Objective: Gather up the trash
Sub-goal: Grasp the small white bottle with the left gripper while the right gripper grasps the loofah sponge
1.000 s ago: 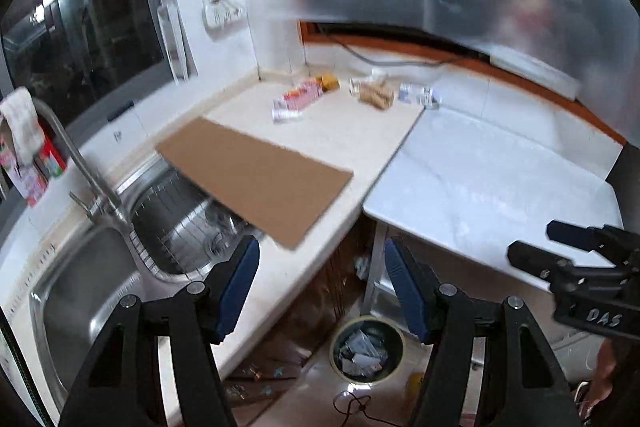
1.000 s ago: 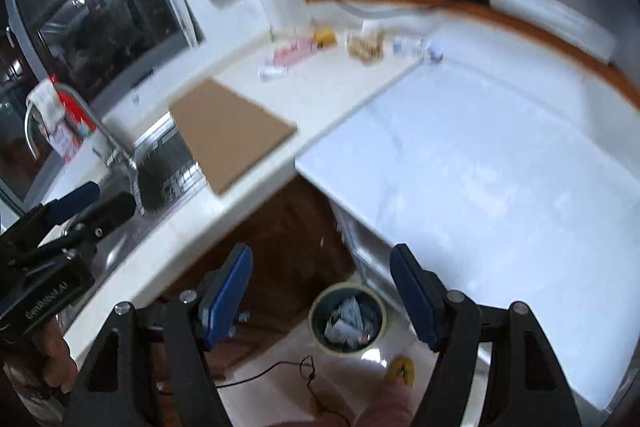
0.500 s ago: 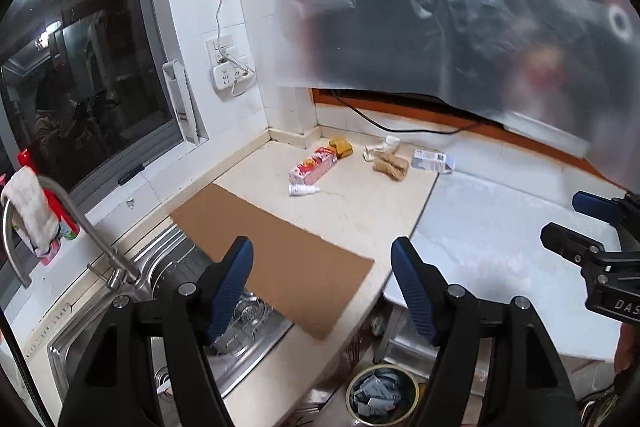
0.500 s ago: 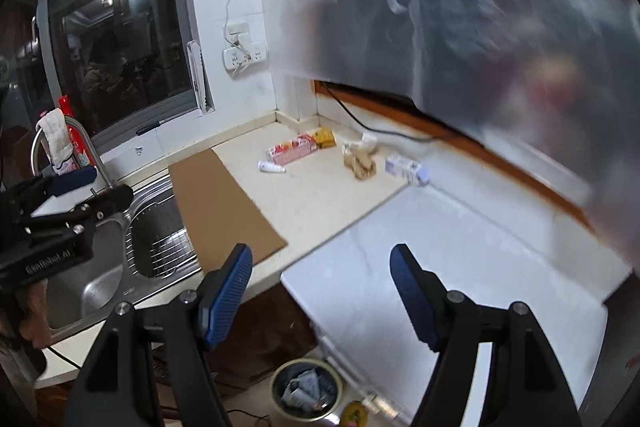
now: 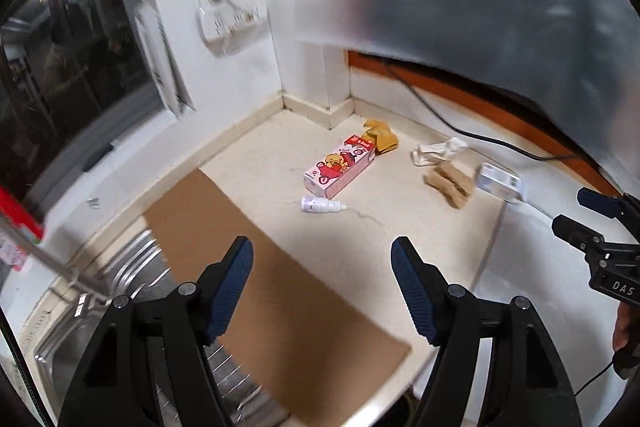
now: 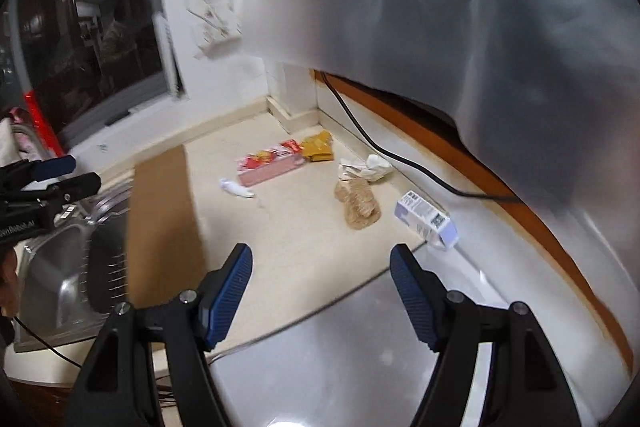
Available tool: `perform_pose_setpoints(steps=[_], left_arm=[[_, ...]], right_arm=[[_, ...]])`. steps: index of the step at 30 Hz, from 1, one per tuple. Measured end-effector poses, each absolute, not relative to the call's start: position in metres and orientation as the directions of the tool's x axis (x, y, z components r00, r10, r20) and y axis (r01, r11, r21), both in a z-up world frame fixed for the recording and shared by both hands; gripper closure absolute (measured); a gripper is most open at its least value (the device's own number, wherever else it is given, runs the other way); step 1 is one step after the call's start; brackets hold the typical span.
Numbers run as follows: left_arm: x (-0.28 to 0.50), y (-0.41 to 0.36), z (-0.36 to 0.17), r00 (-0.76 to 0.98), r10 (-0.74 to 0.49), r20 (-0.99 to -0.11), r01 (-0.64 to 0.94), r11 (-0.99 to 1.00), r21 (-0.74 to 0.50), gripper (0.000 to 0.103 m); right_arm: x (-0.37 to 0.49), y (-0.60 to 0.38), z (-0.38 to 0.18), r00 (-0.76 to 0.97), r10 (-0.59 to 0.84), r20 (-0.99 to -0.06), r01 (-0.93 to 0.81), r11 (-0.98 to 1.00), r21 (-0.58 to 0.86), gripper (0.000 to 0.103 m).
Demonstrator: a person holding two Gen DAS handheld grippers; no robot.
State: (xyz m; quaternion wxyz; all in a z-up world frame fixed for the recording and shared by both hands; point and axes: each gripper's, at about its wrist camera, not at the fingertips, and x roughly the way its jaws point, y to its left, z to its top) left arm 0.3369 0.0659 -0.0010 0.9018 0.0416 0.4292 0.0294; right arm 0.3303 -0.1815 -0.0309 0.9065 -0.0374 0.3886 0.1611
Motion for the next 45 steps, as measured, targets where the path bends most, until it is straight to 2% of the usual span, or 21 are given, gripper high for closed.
perform_pose_setpoints(steps=[8,17,22,25,30,33,42,43,44,45], left_arm=[[0.454,0.081,-0.085,0.542,0.113,-0.833,-0.079,0.993,0.084,0.033],[0.515,0.110,-0.164,0.416,0.080,-0.906,-0.174,0.985,0.007,0.036],[0.531,0.120,-0.188,0.393,0.078,-0.916,-0.256,0.966,-0.027,0.040],[0.537,0.119,-0.199,0.379,0.083,-0.922,-0.274,0.962,-0.026,0.044],[0.544,0.117,-0.211,0.369,0.078,-0.926,-0.302,0.953,-0.040,0.045],[0.547,0.118,-0.217,0.353,0.053,-0.934,-0.321,0.944,-0.068,0.053],[0.545,0.111,-0.224,0.343,0.064,-0.937,-0.325,0.944,-0.054,0.055],[0.545,0.110,-0.224,0.345,0.071,-0.936,-0.325,0.945,-0.048,0.060],[0.544,0.109,-0.224,0.348,0.077,-0.934,-0.324,0.945,-0.043,0.071],[0.544,0.108,-0.224,0.350,0.083,-0.933,-0.321,0.946,-0.037,0.074]], right_arm=[[0.455,-0.164,-0.118,0.574,0.239,-0.783,-0.328,0.944,0.048,0.031],[0.517,-0.156,-0.180,0.519,0.207,-0.829,-0.325,0.945,0.033,0.034],[0.525,-0.152,-0.194,0.481,0.246,-0.841,-0.358,0.931,0.068,0.049],[0.525,-0.153,-0.197,0.483,0.247,-0.840,-0.368,0.928,0.061,0.049],[0.524,-0.155,-0.195,0.487,0.257,-0.835,-0.381,0.923,0.062,0.053],[0.527,-0.156,-0.193,0.482,0.269,-0.834,-0.384,0.920,0.075,0.059],[0.526,-0.159,-0.193,0.471,0.289,-0.833,-0.395,0.914,0.093,0.063],[0.526,-0.158,-0.193,0.474,0.287,-0.833,-0.396,0.914,0.090,0.064],[0.525,-0.159,-0.192,0.476,0.286,-0.832,-0.396,0.914,0.088,0.064],[0.524,-0.159,-0.192,0.479,0.284,-0.831,-0.396,0.914,0.084,0.066]])
